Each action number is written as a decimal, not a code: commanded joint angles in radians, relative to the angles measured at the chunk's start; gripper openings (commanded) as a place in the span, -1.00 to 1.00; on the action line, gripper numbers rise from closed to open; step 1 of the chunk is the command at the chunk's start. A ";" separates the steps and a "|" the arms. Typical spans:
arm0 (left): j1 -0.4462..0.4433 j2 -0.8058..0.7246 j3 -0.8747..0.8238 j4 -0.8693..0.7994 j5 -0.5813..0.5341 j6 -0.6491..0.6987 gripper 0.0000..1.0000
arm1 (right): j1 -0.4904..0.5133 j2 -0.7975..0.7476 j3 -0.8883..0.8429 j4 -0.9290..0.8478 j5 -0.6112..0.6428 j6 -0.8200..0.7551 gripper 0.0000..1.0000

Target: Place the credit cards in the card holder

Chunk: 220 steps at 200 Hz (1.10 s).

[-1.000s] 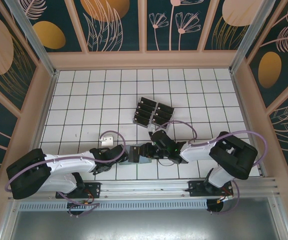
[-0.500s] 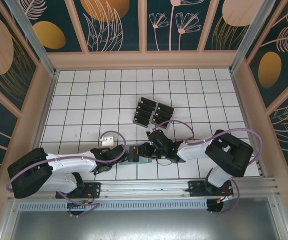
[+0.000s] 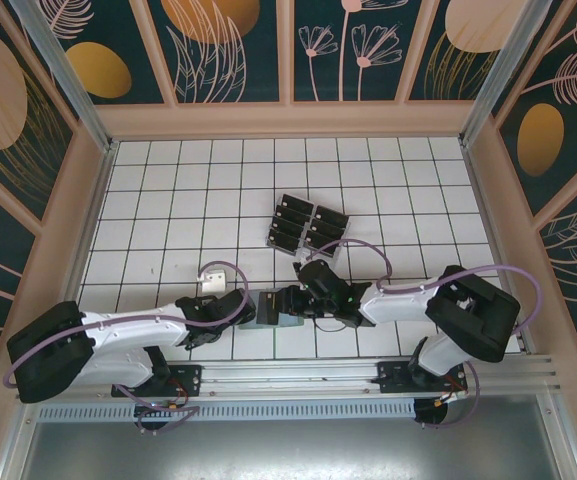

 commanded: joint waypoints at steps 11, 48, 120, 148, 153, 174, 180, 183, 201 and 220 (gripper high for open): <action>-0.002 0.002 -0.008 -0.023 -0.006 -0.008 0.98 | 0.008 0.005 0.036 -0.044 0.038 -0.028 -0.36; -0.002 0.033 -0.016 0.002 0.002 -0.007 0.97 | 0.008 0.045 0.049 -0.027 0.031 -0.031 -0.37; -0.001 0.041 -0.028 0.019 0.005 -0.007 0.98 | 0.006 0.097 0.079 -0.012 0.007 -0.036 -0.44; -0.001 0.047 -0.032 0.030 0.008 -0.005 0.98 | 0.008 0.113 0.089 -0.001 -0.005 -0.034 -0.58; -0.001 0.049 -0.033 0.031 0.008 -0.005 0.98 | 0.007 0.114 0.091 -0.002 -0.006 -0.034 -0.61; -0.001 0.054 -0.033 0.039 0.011 -0.004 0.98 | 0.007 0.124 0.101 0.002 -0.012 -0.034 -0.66; -0.001 0.057 -0.033 0.041 0.012 -0.005 0.98 | 0.009 0.126 0.103 0.004 -0.015 -0.033 -0.66; -0.001 0.058 -0.033 0.042 0.012 -0.005 0.98 | 0.008 0.127 0.103 0.004 -0.017 -0.032 -0.66; -0.001 0.062 -0.033 0.050 0.016 -0.003 0.98 | 0.009 0.134 0.110 0.010 -0.023 -0.031 -0.67; -0.001 0.067 -0.033 0.056 0.018 0.000 0.98 | 0.013 0.145 0.117 0.016 -0.030 -0.028 -0.67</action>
